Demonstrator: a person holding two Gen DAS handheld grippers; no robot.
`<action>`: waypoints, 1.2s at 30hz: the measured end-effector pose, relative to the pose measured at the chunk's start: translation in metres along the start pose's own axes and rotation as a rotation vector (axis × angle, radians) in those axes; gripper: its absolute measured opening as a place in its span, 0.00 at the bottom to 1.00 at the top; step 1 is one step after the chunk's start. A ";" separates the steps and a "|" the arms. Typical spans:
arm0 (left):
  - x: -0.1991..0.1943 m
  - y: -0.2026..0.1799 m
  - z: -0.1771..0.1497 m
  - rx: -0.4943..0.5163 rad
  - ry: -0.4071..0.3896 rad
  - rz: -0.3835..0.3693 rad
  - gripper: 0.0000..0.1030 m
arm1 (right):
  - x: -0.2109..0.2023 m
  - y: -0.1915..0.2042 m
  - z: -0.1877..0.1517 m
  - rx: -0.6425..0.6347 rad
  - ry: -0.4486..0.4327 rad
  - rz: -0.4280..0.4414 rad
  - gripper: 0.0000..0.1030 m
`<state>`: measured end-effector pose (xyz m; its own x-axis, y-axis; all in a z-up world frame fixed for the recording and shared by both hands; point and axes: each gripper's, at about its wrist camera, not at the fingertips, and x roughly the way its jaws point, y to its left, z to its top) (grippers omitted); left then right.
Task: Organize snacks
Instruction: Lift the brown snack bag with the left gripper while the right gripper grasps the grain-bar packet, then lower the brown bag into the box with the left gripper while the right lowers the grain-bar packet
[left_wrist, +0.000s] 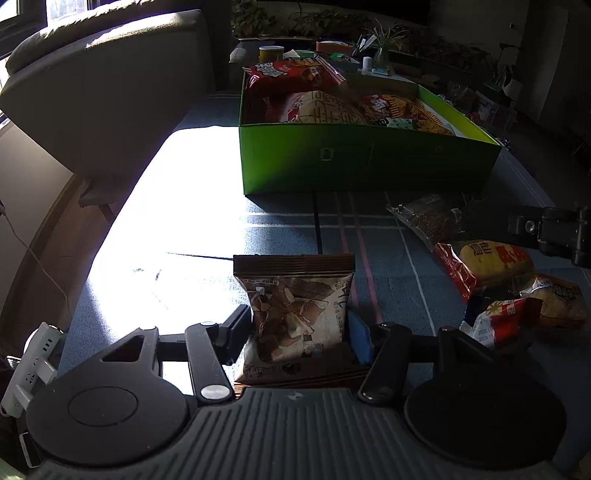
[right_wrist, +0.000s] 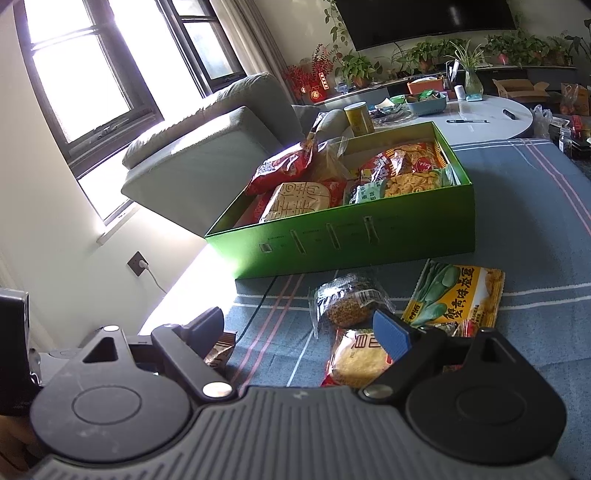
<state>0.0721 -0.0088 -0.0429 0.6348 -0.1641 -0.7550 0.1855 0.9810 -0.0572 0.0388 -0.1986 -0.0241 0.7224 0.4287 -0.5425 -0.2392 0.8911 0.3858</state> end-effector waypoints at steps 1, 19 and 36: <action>0.000 0.000 0.000 0.004 -0.001 0.000 0.51 | 0.002 0.000 0.001 -0.003 0.002 -0.003 0.74; 0.000 0.006 0.005 -0.008 -0.020 -0.040 0.51 | 0.079 -0.003 0.019 -0.164 0.195 -0.164 0.75; -0.033 0.008 0.010 -0.017 -0.104 -0.061 0.51 | 0.028 0.017 0.028 -0.121 0.047 -0.092 0.70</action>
<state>0.0600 0.0032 -0.0116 0.6973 -0.2328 -0.6779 0.2141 0.9702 -0.1130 0.0729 -0.1756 -0.0120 0.7141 0.3487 -0.6071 -0.2519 0.9370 0.2419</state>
